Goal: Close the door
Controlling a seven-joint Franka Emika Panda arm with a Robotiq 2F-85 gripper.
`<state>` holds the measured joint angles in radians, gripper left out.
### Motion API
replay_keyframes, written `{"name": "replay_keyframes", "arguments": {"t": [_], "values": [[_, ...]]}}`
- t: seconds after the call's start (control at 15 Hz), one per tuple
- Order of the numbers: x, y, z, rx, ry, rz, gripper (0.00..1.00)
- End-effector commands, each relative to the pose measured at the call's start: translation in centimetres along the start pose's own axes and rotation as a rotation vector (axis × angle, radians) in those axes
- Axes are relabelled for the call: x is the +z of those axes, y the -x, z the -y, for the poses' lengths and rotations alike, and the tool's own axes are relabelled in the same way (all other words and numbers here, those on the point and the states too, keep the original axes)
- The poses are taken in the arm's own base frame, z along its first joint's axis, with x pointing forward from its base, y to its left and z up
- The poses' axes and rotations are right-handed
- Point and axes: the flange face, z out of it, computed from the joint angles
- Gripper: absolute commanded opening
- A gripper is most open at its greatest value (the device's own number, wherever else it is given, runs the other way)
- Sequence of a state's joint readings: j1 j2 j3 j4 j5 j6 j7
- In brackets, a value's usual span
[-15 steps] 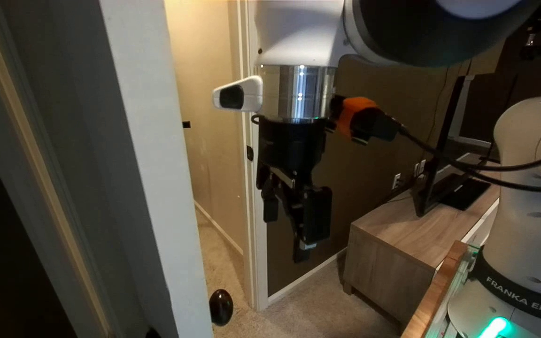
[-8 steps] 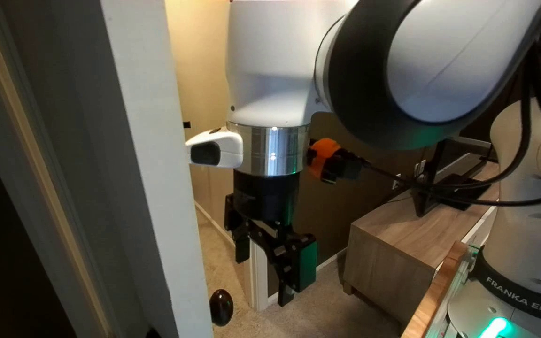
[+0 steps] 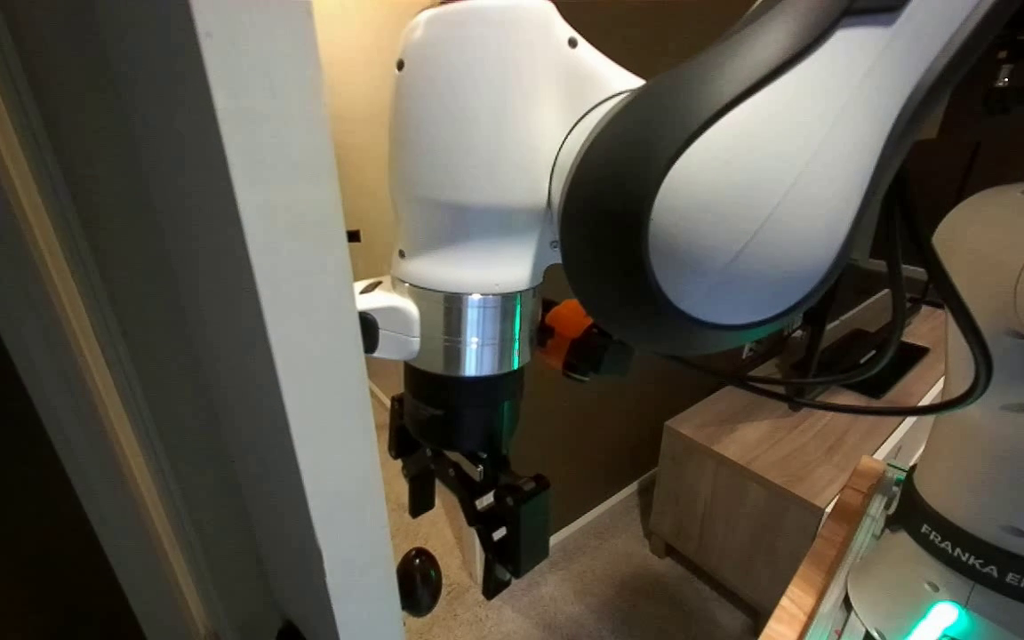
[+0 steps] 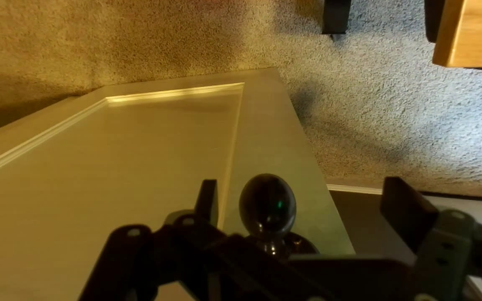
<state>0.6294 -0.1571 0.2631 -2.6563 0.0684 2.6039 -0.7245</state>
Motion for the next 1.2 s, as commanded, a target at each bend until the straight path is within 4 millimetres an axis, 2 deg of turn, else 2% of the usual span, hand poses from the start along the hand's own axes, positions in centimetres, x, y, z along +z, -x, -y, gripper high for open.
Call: {"name": "replay_keyframes", "arguments": {"t": [0.0, 0.87, 0.93, 1.0, 1.13], "values": [[0.0, -0.1, 0.0, 0.0, 0.002, 0.0, 1.0], [3.0, -1.1, -1.7, -0.027, 0.015, -0.087, 1.0], [3.2, -1.2, -1.8, -0.027, 0.012, -0.097, 0.96], [3.4, -1.2, -1.9, -0.03, 0.014, -0.104, 0.74], [3.6, -1.6, -2.2, -0.038, 0.011, -0.12, 0.7]]}}
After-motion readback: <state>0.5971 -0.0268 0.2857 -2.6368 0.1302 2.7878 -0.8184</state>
